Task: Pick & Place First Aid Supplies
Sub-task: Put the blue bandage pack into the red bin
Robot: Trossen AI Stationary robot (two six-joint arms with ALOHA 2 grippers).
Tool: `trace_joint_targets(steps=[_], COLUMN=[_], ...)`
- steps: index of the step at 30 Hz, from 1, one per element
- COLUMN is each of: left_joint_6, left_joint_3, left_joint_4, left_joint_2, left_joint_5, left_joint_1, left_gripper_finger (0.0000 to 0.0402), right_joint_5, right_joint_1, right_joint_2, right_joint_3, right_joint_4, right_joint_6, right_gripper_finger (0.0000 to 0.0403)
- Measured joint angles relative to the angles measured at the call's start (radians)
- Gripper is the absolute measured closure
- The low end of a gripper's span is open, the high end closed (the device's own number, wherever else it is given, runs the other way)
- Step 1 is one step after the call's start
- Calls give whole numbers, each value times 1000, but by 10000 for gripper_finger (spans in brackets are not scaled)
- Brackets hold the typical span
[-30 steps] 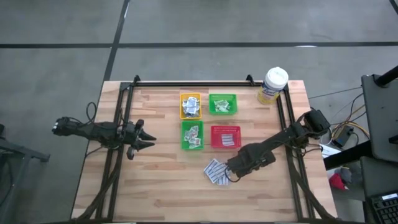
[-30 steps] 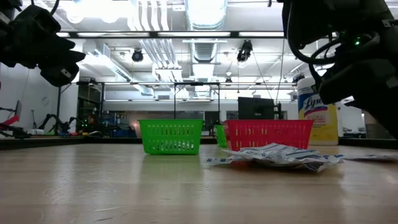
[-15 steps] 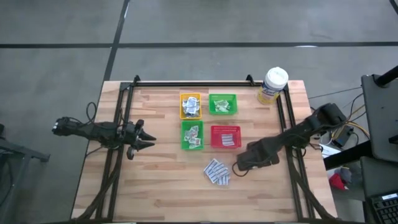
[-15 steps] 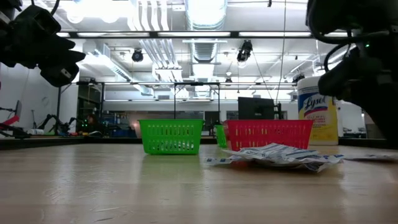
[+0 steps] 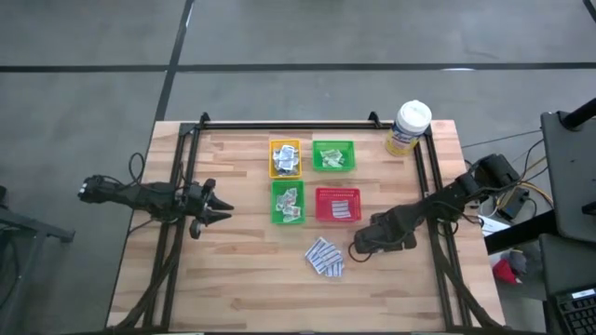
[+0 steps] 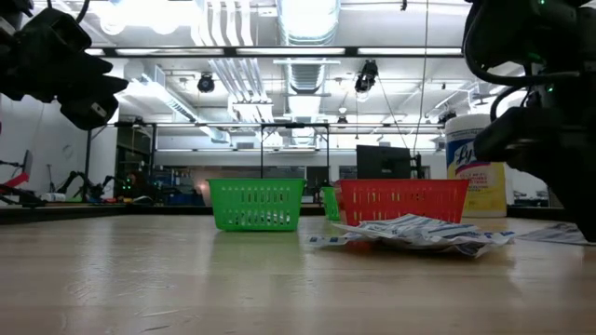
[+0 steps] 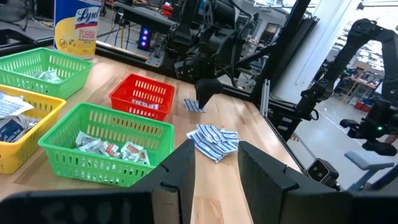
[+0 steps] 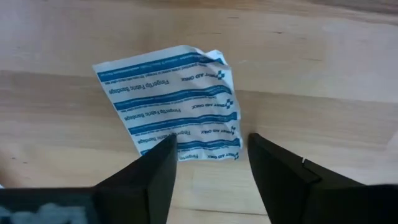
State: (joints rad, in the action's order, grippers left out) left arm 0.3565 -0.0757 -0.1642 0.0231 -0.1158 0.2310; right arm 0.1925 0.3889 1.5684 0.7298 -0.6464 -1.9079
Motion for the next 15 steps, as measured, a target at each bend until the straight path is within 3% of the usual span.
trace_joint_targets(steps=[15], left_joint_6=[0], left_joint_3=[0], left_joint_4=[0], left_joint_2=[0], left_joint_5=[0], left_joint_1=[0], left_gripper_finger=[287], right_joint_5=[-7], right_joint_1=[2], right_joint_2=[-29], right_joint_3=[-3], right_joint_4=[-7], right_joint_6=[0], right_gripper_finger=[321])
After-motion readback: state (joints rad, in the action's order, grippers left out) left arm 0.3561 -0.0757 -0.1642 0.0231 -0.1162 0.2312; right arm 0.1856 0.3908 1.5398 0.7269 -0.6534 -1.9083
